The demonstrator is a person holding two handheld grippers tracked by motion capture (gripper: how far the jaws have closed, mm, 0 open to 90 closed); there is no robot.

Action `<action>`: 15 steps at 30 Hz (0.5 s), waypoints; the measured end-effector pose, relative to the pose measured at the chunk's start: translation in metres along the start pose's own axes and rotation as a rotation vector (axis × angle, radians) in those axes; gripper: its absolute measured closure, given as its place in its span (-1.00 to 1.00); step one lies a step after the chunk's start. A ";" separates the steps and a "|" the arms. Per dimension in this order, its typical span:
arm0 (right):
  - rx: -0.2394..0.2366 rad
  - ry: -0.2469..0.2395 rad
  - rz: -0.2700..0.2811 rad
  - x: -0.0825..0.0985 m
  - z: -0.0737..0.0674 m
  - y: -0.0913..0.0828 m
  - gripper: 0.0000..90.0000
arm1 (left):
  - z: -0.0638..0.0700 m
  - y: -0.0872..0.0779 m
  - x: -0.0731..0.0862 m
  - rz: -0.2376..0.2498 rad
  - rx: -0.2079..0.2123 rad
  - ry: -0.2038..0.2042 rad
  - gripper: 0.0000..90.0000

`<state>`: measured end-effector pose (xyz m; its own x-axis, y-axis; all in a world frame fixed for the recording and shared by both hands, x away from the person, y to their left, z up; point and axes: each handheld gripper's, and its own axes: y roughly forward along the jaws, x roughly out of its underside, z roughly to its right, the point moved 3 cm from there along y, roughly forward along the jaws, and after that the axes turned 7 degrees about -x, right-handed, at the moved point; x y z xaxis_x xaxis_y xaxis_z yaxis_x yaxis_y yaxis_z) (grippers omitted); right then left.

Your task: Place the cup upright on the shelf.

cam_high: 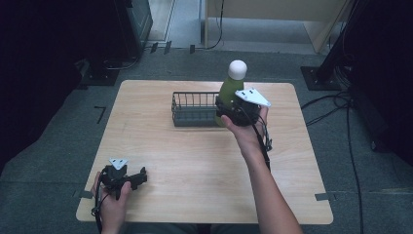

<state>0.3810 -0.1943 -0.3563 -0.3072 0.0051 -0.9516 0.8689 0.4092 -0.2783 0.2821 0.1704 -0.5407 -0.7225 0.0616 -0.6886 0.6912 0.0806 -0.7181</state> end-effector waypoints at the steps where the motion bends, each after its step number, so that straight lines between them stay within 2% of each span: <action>1: 0.001 -0.003 0.002 -0.002 0.000 0.002 -0.56 | 0.000 0.000 0.000 0.000 0.000 0.000 -1.00; 4: 0.003 -0.005 0.012 -0.012 -0.001 0.010 -0.55 | 0.000 0.000 0.000 0.000 0.000 0.000 -1.00; 11: 0.014 0.030 0.040 -0.027 0.002 0.027 -0.55 | 0.000 0.000 0.000 0.001 0.000 -0.001 -1.00; 15: 0.032 0.018 0.039 -0.033 0.003 0.038 -0.55 | 0.000 0.000 0.000 0.001 0.000 -0.001 -1.00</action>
<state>0.4250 -0.1818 -0.3358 -0.2793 0.0375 -0.9595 0.8925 0.3788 -0.2450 0.2821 0.1702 -0.5408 -0.7219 0.0605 -0.6893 0.6918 0.0808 -0.7175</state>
